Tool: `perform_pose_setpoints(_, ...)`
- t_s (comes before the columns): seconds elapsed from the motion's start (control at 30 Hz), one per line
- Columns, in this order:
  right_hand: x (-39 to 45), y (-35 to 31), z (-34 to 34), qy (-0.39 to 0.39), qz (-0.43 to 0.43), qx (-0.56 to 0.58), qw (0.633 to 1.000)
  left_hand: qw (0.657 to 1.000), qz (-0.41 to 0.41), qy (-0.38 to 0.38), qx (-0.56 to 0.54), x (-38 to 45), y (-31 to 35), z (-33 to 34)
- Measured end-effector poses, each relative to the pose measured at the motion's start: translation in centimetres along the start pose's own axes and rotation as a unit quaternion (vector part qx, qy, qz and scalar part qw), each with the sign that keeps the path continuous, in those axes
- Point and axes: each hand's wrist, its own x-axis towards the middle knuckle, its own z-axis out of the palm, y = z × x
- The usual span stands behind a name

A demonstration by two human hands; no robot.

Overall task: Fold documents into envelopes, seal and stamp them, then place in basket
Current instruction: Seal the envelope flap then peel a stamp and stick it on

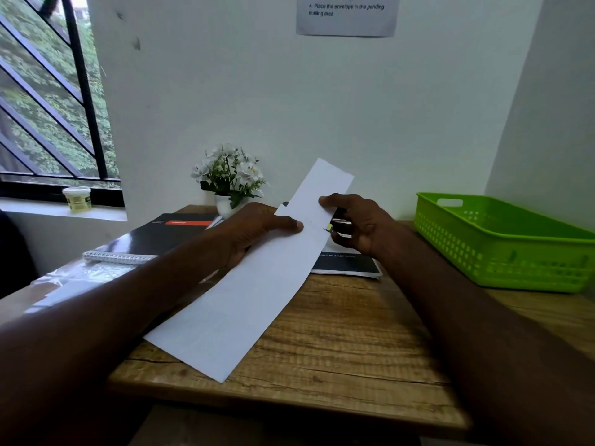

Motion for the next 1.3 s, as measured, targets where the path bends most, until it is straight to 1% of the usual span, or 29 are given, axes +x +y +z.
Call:
perform_pose_setpoints(0.13, -0.1, -0.1, 0.3, -0.008, -0.006, -0.003, 1.0, 1.0, 0.002, 0.003, -0.004, -0.2, 0.1, 0.1)
perform_pose_setpoints(0.27, 0.1, -0.2, 0.2, 0.015, -0.023, 0.022, 0.999, 1.0, -0.003, -0.003, -0.006, -0.3, 0.1, 0.2)
perform_pose_setpoints(0.33, 0.1, -0.1, 0.0, 0.002, -0.008, 0.005, 1.0, 1.0, -0.004, 0.001, 0.002, -0.3, 0.1, 0.1)
perform_pose_setpoints(0.4, 0.0, 0.0, -0.1, -0.029, 0.017, -0.016, 0.999, 1.0, -0.006, 0.007, 0.002, -0.3, 0.2, 0.1)
perform_pose_setpoints(0.47, 0.0, 0.1, -0.2, -0.042, 0.025, -0.017, 0.999, 1.0, -0.008, 0.008, -0.001, -0.4, 0.2, 0.2)
perform_pose_setpoints(0.6, 0.2, -0.1, -0.1, -0.011, -0.007, 0.023, 1.0, 1.0, -0.002, 0.015, -0.003, -0.3, 0.2, 0.2)
perform_pose_setpoints(0.67, 0.4, -0.1, -0.2, -0.004, -0.009, 0.023, 1.0, 1.0, -0.001, 0.017, 0.004, -0.3, 0.2, 0.2)
perform_pose_setpoints(0.83, 0.3, -0.1, -0.5, -0.025, 0.013, -0.011, 1.0, 1.0, -0.008, 0.017, 0.004, -0.6, 0.3, 0.3)
perform_pose_setpoints(0.93, 0.2, -0.2, -0.6, -0.034, 0.009, -0.003, 0.999, 1.0, -0.008, 0.016, -0.002, -0.7, 0.3, 0.4)
perform_pose_setpoints(1.07, 0.3, -0.1, -0.6, -0.018, -0.02, 0.012, 1.0, 1.0, -0.004, 0.009, -0.011, -0.8, 0.3, 0.5)
perform_pose_setpoints(1.3, 0.3, 0.0, -0.6, -0.033, 0.004, -0.033, 0.999, 1.0, -0.003, 0.014, -0.017, -1.0, 0.5, 0.5)
